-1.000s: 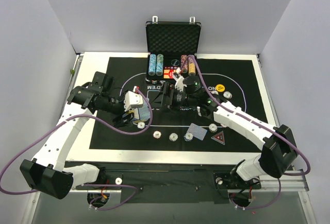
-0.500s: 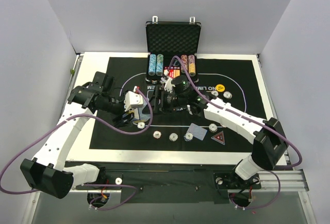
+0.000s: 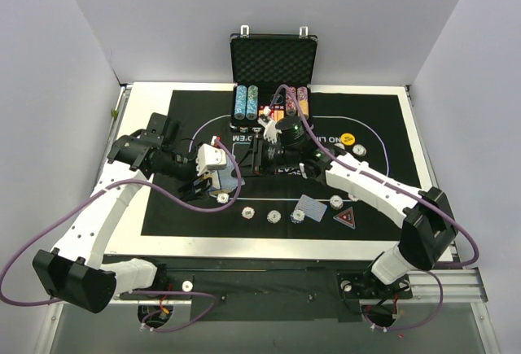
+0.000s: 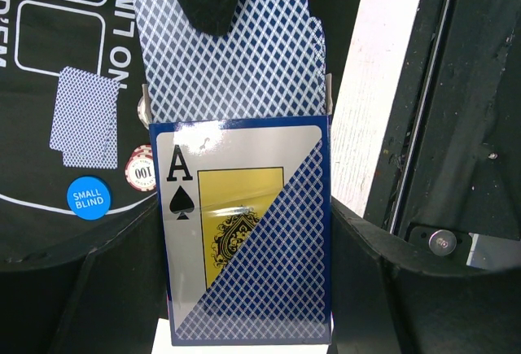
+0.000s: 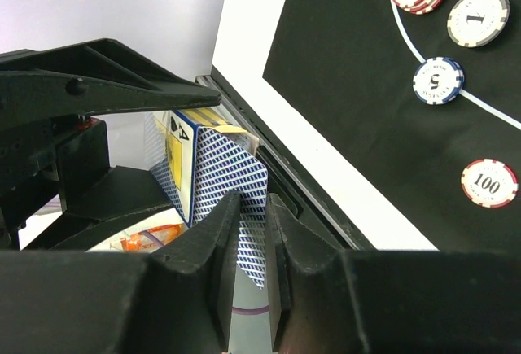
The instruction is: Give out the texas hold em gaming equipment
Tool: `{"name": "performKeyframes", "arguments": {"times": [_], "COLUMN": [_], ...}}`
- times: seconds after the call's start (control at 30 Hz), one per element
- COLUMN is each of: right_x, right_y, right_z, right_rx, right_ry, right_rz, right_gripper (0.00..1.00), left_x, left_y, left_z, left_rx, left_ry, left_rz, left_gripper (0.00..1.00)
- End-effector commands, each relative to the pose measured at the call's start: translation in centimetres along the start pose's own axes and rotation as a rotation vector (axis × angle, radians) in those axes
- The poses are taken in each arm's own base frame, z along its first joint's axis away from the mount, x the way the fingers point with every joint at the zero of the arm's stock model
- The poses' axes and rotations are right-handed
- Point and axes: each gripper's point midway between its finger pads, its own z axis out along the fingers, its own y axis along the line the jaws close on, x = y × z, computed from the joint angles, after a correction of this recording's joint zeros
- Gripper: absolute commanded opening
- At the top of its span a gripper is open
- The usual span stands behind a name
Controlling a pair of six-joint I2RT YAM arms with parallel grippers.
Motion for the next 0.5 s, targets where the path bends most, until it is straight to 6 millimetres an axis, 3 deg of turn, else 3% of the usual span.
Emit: {"name": "performKeyframes", "arguments": {"times": [0.0, 0.47], "right_x": [-0.1, -1.9], "right_y": [0.1, 0.6], "right_z": [-1.7, -5.1], "right_rx": [-0.013, -0.036], "right_ry": [-0.026, -0.104], "right_rz": [0.005, 0.022], "right_gripper": [0.13, 0.07], "left_x": [-2.5, -2.5], "left_y": [0.6, 0.3], "left_z": [-0.8, -0.9], "left_rx": [-0.027, -0.025], "left_ry": [-0.083, -0.089], "left_rz": [0.054, 0.051], "left_gripper": [0.00, 0.00]}}
